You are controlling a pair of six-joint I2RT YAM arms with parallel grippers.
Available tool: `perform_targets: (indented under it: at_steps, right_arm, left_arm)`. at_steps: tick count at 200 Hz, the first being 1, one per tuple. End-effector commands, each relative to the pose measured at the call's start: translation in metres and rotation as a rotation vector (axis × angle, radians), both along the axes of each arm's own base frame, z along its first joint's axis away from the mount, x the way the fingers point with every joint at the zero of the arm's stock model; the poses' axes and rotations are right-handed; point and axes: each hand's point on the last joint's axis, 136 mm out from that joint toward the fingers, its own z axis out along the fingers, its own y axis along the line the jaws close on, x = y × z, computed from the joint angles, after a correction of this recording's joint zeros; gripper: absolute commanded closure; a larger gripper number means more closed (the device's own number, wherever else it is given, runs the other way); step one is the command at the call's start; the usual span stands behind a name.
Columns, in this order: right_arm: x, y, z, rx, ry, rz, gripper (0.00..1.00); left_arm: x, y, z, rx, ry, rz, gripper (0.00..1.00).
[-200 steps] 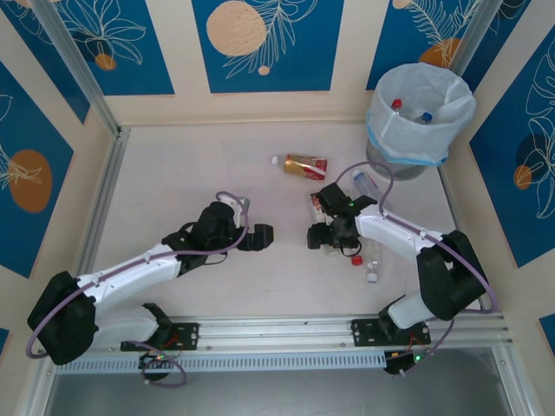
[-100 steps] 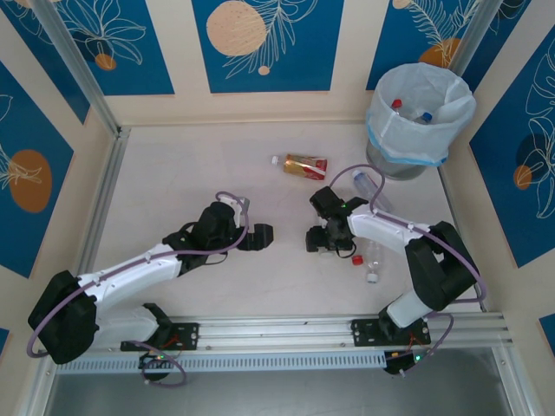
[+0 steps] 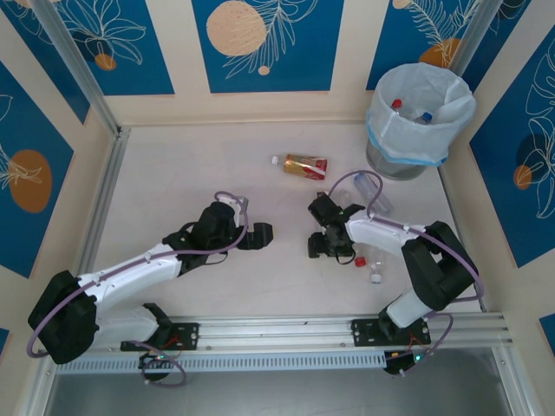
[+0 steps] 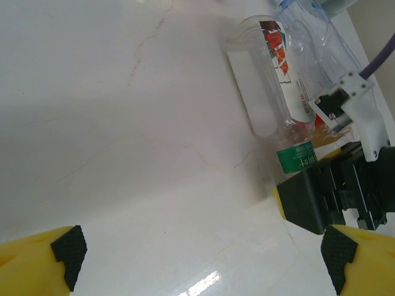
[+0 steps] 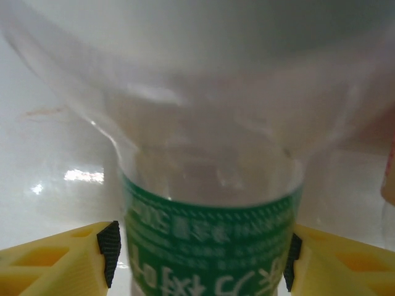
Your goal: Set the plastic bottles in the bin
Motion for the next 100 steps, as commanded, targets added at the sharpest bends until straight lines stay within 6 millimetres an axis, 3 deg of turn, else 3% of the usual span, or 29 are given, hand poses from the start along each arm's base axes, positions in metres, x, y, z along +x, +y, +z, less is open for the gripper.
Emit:
perform_targets:
  at_steps: [1, 30, 44, 72, 100]
  right_arm:
    - [-0.001, -0.003, 0.002, 0.004, -0.048, -0.063, 0.31]
    - [0.002, -0.004, -0.001, 0.017, -0.103, -0.077, 0.36]
    - [0.004, -0.003, -0.001, 0.028, -0.121, -0.081, 0.43]
    - [0.008, -0.004, 0.009, 0.028, -0.174, -0.065, 0.58]
    - [0.010, -0.005, 0.027, 0.046, -0.235, -0.024, 0.64]
  left_arm:
    - [0.006, 0.003, 0.000, -0.007, -0.011, 0.030, 0.01]
    - [0.006, 0.002, -0.001, -0.004, -0.008, 0.027, 0.01]
    - [0.007, 0.001, -0.001, -0.004, -0.007, 0.026, 0.01]
    - [0.007, 0.003, 0.000, -0.002, -0.008, 0.029, 0.01]
    - [0.009, 0.004, 0.001, 0.010, -0.024, 0.035, 0.01]
